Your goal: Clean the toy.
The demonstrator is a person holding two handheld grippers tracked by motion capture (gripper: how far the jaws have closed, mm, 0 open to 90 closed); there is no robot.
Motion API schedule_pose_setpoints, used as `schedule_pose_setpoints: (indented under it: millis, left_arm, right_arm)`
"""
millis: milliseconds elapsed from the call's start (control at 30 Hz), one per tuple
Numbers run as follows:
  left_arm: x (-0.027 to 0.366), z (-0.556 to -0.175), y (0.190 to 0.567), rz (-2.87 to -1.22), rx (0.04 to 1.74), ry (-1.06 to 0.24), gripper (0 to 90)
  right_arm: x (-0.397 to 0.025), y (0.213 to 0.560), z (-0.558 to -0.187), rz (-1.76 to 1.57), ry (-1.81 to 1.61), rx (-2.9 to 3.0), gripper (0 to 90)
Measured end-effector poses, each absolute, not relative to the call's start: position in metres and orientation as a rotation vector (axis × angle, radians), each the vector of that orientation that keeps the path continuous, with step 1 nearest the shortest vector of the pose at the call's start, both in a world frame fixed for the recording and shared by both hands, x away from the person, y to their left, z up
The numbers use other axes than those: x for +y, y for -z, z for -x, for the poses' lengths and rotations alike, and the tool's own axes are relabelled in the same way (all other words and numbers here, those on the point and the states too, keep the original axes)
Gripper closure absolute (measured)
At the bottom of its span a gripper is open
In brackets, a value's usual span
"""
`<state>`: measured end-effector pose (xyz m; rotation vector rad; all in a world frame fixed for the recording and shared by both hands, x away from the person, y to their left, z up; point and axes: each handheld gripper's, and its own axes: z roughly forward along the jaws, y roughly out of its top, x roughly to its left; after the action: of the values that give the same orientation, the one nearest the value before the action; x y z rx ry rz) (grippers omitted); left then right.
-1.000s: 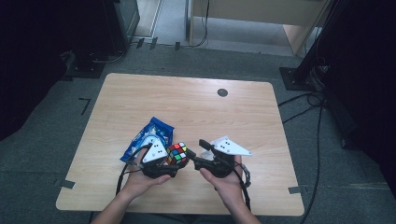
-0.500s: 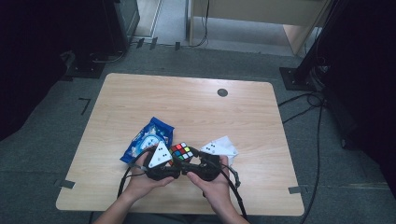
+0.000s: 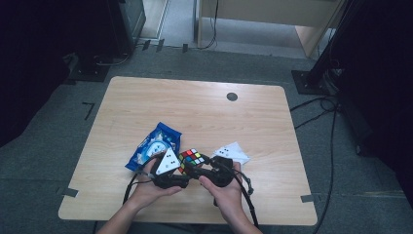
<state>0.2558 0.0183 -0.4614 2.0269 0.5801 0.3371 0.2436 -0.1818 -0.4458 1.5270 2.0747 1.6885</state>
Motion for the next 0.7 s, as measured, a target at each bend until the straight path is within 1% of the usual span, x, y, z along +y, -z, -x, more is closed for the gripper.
schedule_pose_setpoints:
  millis: [100,300,467,700]
  left_arm:
    - [0.022,-0.256,0.462,-2.035,0.546,-0.321,29.4]
    - [0.029,-0.260,0.464,-2.053,0.530,-0.369,32.5]
    - [0.026,-0.256,0.465,-2.048,0.502,-0.439,35.2]
    - [0.023,-0.252,0.465,-2.065,0.470,-0.476,32.9]
  right_arm:
    - [-0.193,0.438,-0.246,-1.536,-1.697,2.027,34.3]
    - [-0.211,0.428,-0.249,-1.519,-1.706,2.017,34.3]
    - [-0.207,0.427,-0.247,-1.492,-1.704,2.084,34.3]
    - [-0.199,0.430,-0.246,-1.476,-1.694,2.120,34.2]
